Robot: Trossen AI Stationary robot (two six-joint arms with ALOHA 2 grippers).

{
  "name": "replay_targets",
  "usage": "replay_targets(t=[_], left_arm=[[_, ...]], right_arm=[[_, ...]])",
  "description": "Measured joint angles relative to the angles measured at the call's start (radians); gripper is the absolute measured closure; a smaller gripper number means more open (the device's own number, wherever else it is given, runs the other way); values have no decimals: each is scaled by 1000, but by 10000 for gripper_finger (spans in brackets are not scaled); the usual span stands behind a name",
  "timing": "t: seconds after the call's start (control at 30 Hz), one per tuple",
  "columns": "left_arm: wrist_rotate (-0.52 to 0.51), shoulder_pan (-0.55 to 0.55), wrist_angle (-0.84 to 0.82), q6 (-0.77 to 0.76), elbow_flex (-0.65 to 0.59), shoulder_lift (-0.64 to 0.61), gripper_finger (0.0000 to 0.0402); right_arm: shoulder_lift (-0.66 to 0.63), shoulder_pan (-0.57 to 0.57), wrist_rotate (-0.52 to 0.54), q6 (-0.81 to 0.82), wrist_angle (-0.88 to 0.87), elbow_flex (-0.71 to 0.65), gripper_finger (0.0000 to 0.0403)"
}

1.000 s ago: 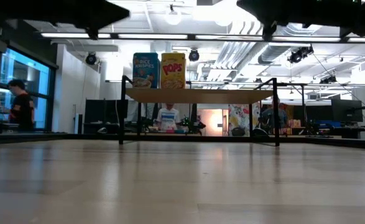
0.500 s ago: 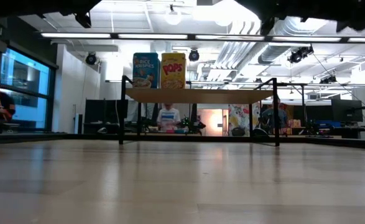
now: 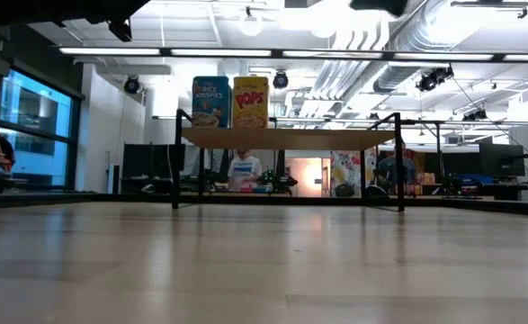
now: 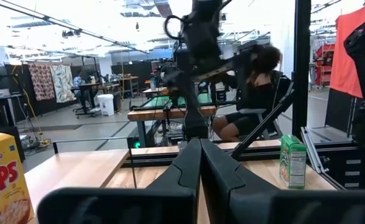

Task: Stack cereal on shelf
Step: Put the right green cereal box on the shelf

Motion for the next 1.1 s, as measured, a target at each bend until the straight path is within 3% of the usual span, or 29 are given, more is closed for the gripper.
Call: replay_targets(t=[0.3,0.47,0.63,0.83,1.1], left_arm=[[0,0,-1,0,0,0,401],[0,0,-19,-30,0,0,401],[0,0,-44,-55,0,0,401],[-1,0,-80,-111,0,0,401],[-11,0,-106,-131,0,0,401]], right_arm=[[220,299,-11,541,-562,340,50],[322,450,55,754,-747,486,49],[389,557,60,916,-772,520,49],[459,635,41,996,-787,520,49],[534,653,-58,946,-796,520,49]])
